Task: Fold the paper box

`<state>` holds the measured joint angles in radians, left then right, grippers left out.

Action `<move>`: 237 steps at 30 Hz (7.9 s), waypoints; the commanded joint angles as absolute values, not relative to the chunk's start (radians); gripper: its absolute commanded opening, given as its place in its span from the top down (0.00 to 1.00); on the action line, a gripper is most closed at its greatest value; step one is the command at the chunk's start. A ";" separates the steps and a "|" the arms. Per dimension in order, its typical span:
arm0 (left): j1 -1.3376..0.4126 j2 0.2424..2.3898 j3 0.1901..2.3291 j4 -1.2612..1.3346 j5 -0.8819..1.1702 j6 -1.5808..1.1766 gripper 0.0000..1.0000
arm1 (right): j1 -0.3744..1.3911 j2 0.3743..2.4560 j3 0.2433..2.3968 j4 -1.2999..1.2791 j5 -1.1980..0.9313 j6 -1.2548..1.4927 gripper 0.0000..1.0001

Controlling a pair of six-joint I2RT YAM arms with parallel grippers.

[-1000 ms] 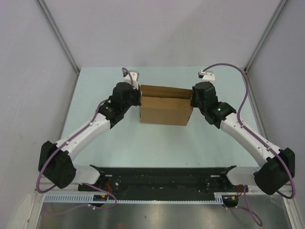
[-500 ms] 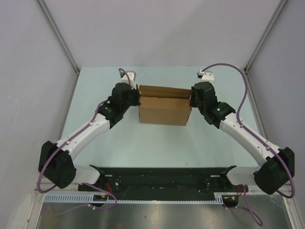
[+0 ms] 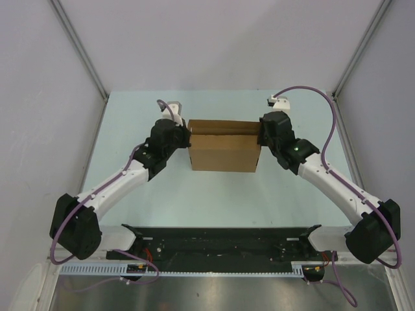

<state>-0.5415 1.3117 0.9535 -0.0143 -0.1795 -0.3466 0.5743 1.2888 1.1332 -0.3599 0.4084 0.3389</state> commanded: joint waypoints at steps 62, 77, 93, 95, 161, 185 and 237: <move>-0.681 1.173 0.684 0.092 -0.213 -0.416 0.99 | 0.627 1.030 1.071 -0.543 0.443 0.339 0.45; -0.667 0.980 0.792 0.008 -0.373 -0.296 0.52 | 0.529 1.107 1.297 -0.512 0.410 0.255 0.41; -0.727 0.595 0.364 -0.010 -0.236 -0.718 0.96 | 0.388 1.762 1.780 -0.449 0.209 0.250 0.45; -0.755 0.627 0.348 0.053 -0.192 -0.745 0.96 | 0.390 1.810 1.833 -0.504 0.123 0.247 0.48; -0.787 0.720 0.466 0.169 -0.366 -0.634 0.40 | 0.499 0.678 0.597 -0.317 -0.036 0.666 0.32; -0.483 1.337 0.480 0.455 0.234 -0.738 0.11 | 0.486 1.046 0.408 -0.155 0.012 0.741 0.02; -0.641 0.803 0.424 0.095 -0.165 -0.851 0.59 | 0.227 1.492 1.010 -0.048 0.120 0.588 0.31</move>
